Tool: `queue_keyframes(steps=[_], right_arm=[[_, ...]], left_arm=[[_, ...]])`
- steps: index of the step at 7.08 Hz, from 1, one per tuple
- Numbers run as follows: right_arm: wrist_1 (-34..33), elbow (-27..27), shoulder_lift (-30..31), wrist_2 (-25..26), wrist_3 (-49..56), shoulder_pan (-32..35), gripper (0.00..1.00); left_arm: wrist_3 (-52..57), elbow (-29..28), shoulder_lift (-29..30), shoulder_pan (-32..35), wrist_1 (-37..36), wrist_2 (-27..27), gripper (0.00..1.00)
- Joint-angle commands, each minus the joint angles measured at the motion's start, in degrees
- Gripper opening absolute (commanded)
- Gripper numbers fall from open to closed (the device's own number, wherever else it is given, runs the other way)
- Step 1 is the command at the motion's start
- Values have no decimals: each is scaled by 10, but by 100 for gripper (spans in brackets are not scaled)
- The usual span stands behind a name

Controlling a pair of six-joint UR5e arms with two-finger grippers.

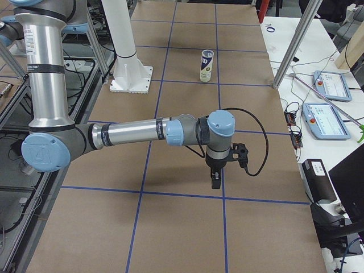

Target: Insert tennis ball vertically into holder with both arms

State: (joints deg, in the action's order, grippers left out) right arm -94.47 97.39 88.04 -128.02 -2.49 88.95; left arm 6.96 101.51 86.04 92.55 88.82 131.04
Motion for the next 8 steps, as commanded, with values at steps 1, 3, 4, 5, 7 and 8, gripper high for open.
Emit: queue_keyframes(steps=[1,3,4,5,7,8], right_arm=[[0,-4,2,1,-5,0,100],[-1,-15,3,0,-9,0,100],[0,-14,6,0,-9,0,100],[0,-14,6,0,-9,0,100],[-1,-13,6,-1,-9,0,100],[0,-13,6,-1,-10,0,100]], left_arm=[[0,1,-1,0,11,0,100],[0,1,-2,0,11,0,100],[0,3,-1,0,12,0,100],[0,4,-1,0,12,0,100],[0,4,-1,0,11,0,100],[0,10,-2,0,11,0,100]])
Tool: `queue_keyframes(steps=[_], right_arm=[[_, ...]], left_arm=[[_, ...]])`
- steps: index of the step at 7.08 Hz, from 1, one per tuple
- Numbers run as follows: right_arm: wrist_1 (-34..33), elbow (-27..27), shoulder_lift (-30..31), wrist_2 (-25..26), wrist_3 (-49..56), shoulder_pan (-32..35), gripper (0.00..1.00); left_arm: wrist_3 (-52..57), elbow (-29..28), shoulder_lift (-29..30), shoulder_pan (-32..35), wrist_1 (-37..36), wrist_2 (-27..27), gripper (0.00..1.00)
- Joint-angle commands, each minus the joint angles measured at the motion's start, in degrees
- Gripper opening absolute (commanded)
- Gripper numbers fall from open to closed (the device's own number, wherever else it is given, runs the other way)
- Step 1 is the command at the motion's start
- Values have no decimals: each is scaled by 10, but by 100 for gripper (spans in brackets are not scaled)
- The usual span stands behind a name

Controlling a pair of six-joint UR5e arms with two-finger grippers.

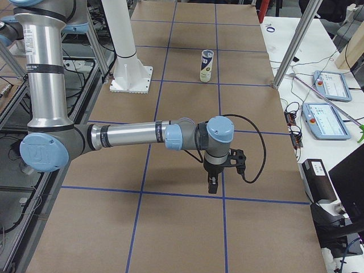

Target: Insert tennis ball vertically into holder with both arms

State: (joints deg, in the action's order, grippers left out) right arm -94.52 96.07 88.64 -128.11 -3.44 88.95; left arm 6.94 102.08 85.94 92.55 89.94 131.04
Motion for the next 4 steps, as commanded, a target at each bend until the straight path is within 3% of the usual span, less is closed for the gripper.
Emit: queue_keyframes(steps=[1,4], right_arm=[[0,0,0,0,0,0,100],[-1,-2,1,0,0,0,100]], left_arm=[[0,5,-2,0,0,0,100],[0,7,-2,0,-2,0,100]])
